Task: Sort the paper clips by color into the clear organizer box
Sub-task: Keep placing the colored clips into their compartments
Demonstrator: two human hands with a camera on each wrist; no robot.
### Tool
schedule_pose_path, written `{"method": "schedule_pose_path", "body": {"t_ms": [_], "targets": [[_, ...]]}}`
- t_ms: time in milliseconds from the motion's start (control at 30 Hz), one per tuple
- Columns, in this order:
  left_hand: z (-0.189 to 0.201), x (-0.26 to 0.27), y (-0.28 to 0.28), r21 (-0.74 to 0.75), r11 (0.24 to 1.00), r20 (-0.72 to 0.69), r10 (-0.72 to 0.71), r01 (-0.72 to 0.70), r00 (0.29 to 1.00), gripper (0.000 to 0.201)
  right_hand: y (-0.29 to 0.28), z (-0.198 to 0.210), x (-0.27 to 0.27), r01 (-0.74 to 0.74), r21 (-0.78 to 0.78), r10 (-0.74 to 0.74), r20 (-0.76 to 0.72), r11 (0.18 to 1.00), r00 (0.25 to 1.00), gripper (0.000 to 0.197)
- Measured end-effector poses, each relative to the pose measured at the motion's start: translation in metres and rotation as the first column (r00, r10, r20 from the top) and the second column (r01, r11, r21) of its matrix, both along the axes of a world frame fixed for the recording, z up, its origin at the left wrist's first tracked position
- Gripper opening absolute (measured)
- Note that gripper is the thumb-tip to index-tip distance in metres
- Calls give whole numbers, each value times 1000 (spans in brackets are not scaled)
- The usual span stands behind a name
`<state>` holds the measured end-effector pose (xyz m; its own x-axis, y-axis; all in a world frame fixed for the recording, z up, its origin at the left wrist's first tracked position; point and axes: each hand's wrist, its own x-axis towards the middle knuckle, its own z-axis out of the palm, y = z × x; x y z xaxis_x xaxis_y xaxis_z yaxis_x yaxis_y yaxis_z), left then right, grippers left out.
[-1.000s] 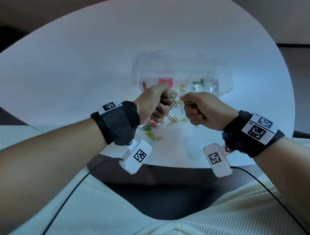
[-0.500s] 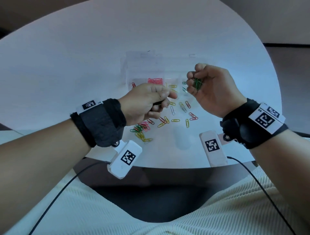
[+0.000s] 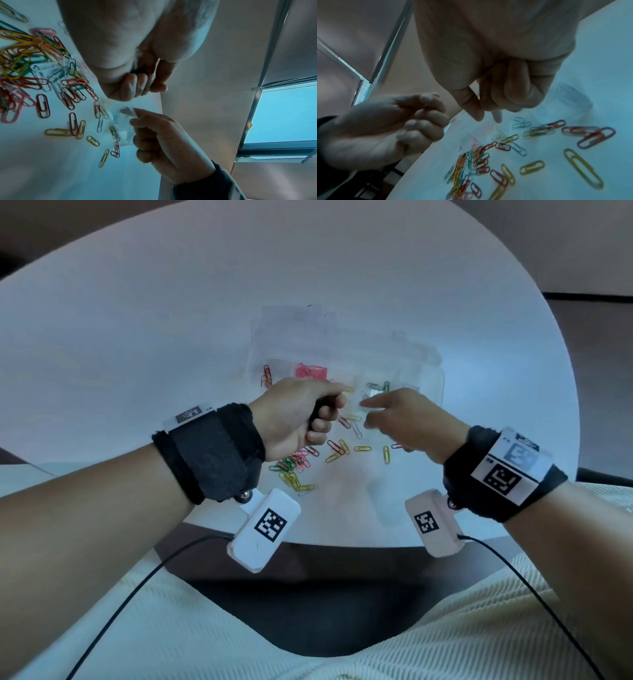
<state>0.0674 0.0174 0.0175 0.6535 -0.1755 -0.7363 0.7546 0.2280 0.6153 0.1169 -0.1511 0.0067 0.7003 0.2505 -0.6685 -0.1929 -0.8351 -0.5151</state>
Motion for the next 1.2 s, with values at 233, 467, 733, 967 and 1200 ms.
{"method": "schedule_pose_path", "body": {"t_ms": [233, 467, 733, 967, 1200], "targets": [[-1, 0, -3, -13, 987, -12, 163, -163, 987, 18, 11, 7, -11, 348, 267, -278, -267, 899, 923, 27], [-4, -1, -4, -226, 919, -109, 305, -323, 946, 43, 6, 17, -2, 774, 402, -521, -577, 490, 629, 33], [-2, -2, -9, -365, 878, -106, 291, -310, 951, 64, 7, 24, -4, 853, 380, -558, -645, 359, 522, 76], [7, 4, -17, -379, 861, -106, 323, -338, 941, 79, 6, 29, -7, 862, 408, -607, -616, 299, 502, 66], [6, 7, -21, -380, 895, -49, 232, -233, 972, 94, 0, 29, 1, 852, 437, -611, -601, 289, 516, 63]]}}
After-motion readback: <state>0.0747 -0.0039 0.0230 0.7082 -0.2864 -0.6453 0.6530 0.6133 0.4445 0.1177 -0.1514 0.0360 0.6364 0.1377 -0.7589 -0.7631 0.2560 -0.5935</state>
